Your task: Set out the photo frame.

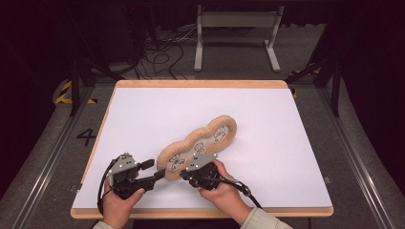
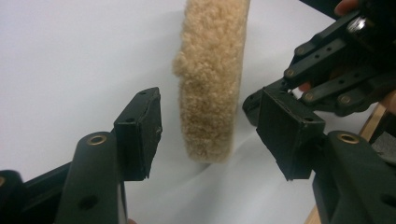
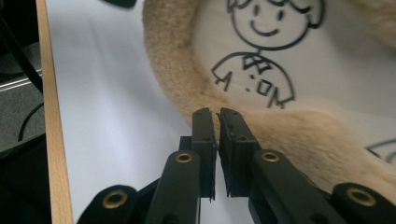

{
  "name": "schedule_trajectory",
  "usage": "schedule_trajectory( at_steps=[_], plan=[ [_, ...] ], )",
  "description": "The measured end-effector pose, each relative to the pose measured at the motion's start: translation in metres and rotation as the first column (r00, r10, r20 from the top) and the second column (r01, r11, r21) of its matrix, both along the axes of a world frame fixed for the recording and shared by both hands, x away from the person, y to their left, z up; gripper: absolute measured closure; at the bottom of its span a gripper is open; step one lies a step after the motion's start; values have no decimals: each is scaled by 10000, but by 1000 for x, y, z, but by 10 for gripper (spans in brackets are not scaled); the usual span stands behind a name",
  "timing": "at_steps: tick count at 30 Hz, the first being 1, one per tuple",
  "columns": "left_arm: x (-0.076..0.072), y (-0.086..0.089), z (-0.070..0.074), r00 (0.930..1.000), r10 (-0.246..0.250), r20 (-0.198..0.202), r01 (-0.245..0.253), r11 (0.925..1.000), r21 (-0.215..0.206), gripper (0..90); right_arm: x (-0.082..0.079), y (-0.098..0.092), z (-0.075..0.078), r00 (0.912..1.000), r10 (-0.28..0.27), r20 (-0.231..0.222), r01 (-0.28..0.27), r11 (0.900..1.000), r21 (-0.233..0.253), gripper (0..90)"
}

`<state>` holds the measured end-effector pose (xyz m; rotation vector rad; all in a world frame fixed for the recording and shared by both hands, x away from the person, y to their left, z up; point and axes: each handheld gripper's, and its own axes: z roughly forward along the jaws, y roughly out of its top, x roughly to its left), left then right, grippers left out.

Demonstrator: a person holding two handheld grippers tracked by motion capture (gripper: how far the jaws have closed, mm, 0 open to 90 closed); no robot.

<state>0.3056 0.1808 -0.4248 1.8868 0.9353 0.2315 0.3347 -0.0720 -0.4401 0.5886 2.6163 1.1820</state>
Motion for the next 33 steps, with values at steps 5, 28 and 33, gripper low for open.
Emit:
schedule_trajectory(
  at_steps=[5, 28, 33],
  plan=[
    [7, -12, -8, 9993, 16, -361, -13, 10000, 77, 405, 2, -13, 5, 9994, -349, 85, 348, 9993, 102, 848],
    [21, -16, -9, 9929, -22, -1185, 27, 10000, 41, 670, 19, -77, 41, 9831, -1810, 265, 1770, 9778, 1117, 813],
    [22, -14, -9, 9931, 50, -1176, -44, 10000, 55, 670, 32, -96, 54, 9703, -2316, 697, 2242, 9695, 994, 795]
  ],
)
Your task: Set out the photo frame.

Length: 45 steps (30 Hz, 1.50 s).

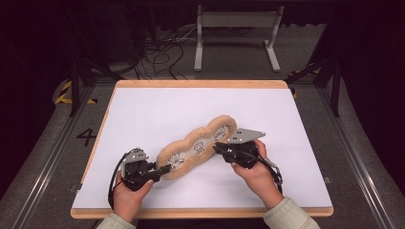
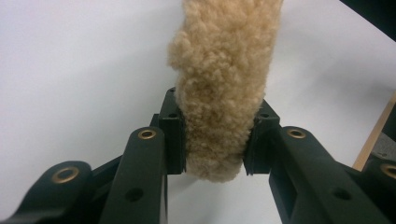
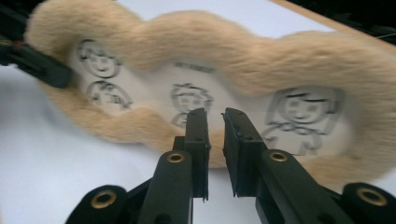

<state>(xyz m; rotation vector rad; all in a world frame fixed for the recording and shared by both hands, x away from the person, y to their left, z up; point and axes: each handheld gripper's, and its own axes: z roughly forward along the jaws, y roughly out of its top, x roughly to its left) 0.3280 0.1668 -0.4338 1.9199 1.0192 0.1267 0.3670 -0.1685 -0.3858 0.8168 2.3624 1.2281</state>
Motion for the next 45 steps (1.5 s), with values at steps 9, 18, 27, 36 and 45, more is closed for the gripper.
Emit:
schedule_trajectory(
  at_steps=[9, 18, 27, 36, 45],
  plan=[
    [1, 2, -1, 10000, -30, -31, 30, 10000, -11, 670, 28, -28, 6, 9948, -991, 243, 998, 9945, -330, 702],
    [3, 3, -1, 9999, -103, -130, 103, 9999, -38, 669, 53, -42, 2, 9926, -1199, 204, 1210, 9902, -696, 623],
    [3, 3, -1, 10000, -81, -53, 81, 10000, 19, 669, 76, -46, -10, 9919, -1252, -209, 1235, 9898, -718, 554],
    [3, 3, -1, 9999, -76, -112, 75, 10000, -14, 669, 91, -48, -21, 9922, -1117, -552, 1068, 9907, -847, 634],
    [2, 1, 0, 10000, 68, -4, -68, 9999, 81, 670, 89, -44, -19, 9924, -1168, -392, 1118, 9872, -1135, 705]
  ],
)
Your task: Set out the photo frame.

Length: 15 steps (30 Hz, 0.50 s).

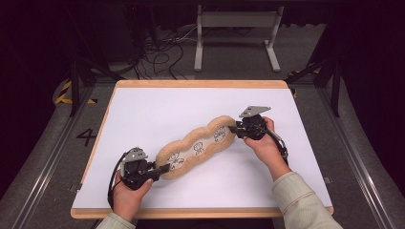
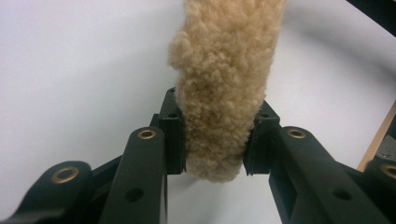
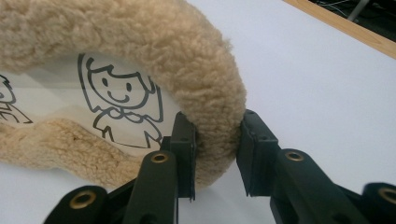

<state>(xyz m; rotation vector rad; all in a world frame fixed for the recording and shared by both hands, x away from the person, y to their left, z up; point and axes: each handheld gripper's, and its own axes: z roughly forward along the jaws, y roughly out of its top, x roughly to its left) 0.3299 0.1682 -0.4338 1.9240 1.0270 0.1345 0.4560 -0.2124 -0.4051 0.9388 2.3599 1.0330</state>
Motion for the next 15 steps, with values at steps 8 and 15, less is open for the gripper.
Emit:
schedule_trajectory(
  at_steps=[8, 15],
  plan=[
    [8, 3, 10, 9995, 101, 316, -98, 9999, -68, 667, -14, -6, 11, 9994, -339, 98, 338, 9994, 84, 702],
    [13, 0, 20, 9976, 86, 681, -82, 9999, -68, 665, -30, -14, 18, 9962, -801, 327, 793, 9965, 247, 700]
  ],
)
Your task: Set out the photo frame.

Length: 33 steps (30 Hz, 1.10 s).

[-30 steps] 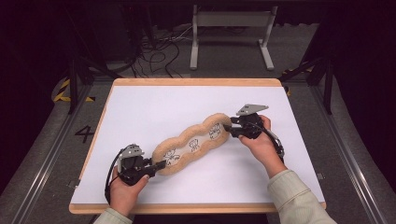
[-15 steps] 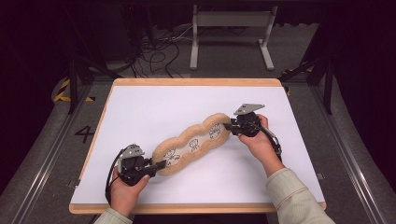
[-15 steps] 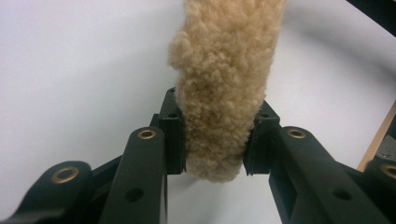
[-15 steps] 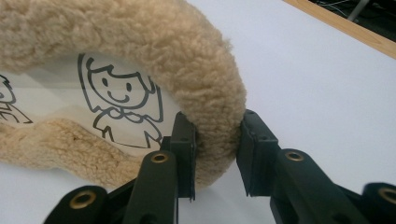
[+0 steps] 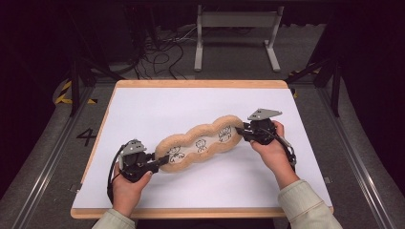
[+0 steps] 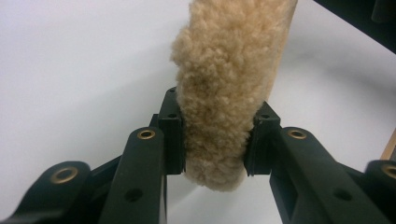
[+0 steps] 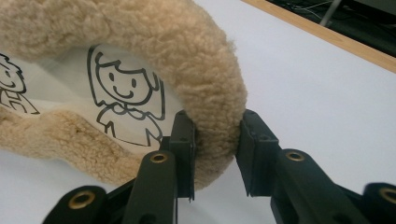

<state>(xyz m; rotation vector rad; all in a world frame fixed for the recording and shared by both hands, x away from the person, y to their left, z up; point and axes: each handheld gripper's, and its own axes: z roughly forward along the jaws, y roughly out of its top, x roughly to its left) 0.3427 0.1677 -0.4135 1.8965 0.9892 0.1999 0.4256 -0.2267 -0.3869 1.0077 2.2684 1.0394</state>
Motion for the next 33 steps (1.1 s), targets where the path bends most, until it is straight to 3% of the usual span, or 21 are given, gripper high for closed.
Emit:
schedule_trajectory(
  at_steps=[9, 11, 16, 19, 26, 33],
  plan=[
    [11, -2, 4, 9992, -245, 311, 250, 9996, -153, 664, -18, -9, 8, 9982, -532, 290, 527, 9984, 190, 698],
    [18, -4, 5, 9982, -391, 446, 398, 9991, -157, 664, -27, -11, 9, 9946, -946, 425, 940, 9954, 173, 697],
    [28, -7, 5, 9961, -640, 603, 653, 9977, -200, 664, -36, -17, 9, 9906, -1288, 455, 1274, 9913, 321, 695],
    [37, -9, 1, 9921, -1112, 585, 1132, 9931, -316, 663, -47, -21, 9, 9845, -1669, 538, 1656, 9858, 278, 693],
    [50, -9, 0, 9873, -1487, 564, 1515, 9872, -493, 661, -65, -21, 5, 9752, -2098, 706, 2090, 9777, 195, 683],
    [68, -11, -10, 9787, -2024, 341, 2045, 9757, -788, 653, -77, -24, -1, 9687, -2401, 637, 2392, 9707, 219, 677]
  ],
)
